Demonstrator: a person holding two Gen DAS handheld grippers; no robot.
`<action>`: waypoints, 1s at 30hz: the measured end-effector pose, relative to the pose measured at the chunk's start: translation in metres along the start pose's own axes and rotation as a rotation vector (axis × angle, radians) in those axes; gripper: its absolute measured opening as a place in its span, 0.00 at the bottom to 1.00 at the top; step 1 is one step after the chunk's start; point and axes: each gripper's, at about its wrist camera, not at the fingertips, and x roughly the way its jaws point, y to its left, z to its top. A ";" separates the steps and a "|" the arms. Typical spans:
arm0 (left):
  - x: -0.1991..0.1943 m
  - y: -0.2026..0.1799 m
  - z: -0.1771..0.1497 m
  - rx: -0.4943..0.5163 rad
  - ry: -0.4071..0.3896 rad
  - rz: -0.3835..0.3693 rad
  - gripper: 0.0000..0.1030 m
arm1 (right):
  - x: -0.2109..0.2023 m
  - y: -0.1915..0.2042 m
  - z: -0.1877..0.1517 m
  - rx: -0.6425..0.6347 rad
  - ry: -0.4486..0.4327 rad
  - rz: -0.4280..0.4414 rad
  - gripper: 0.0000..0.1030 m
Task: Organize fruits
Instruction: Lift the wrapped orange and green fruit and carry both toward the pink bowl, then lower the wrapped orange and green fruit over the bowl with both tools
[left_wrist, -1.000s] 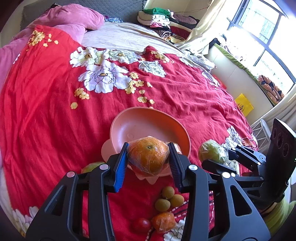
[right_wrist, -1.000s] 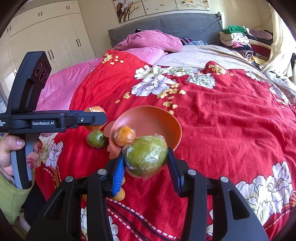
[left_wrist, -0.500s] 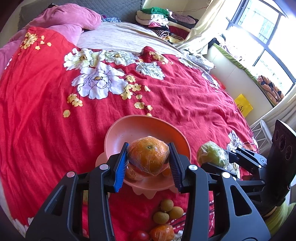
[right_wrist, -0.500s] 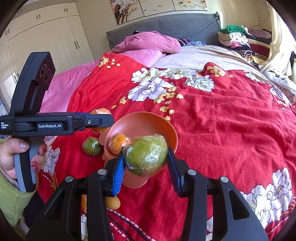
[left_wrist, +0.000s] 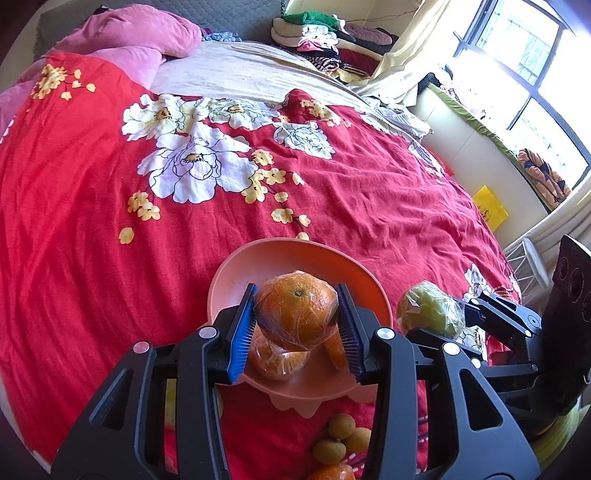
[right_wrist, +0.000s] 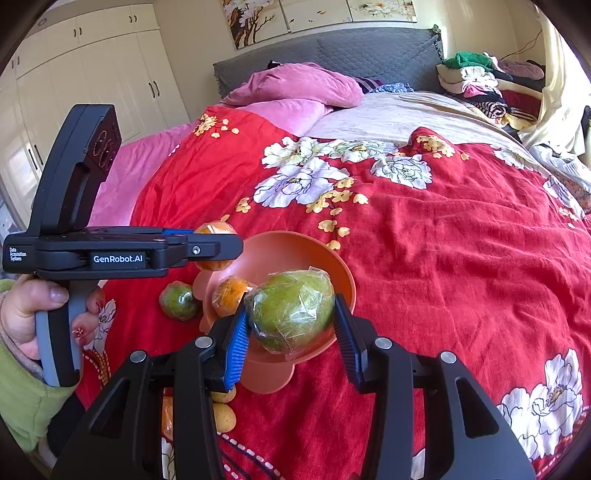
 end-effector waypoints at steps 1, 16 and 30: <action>0.002 0.000 0.000 0.001 0.002 0.000 0.33 | 0.001 0.000 0.000 -0.001 0.001 -0.002 0.40; 0.035 0.005 0.008 0.003 0.056 0.011 0.33 | 0.016 -0.006 0.001 -0.003 0.026 -0.008 0.40; 0.055 0.010 0.006 0.009 0.093 0.020 0.33 | 0.038 -0.010 0.003 -0.014 0.064 -0.014 0.40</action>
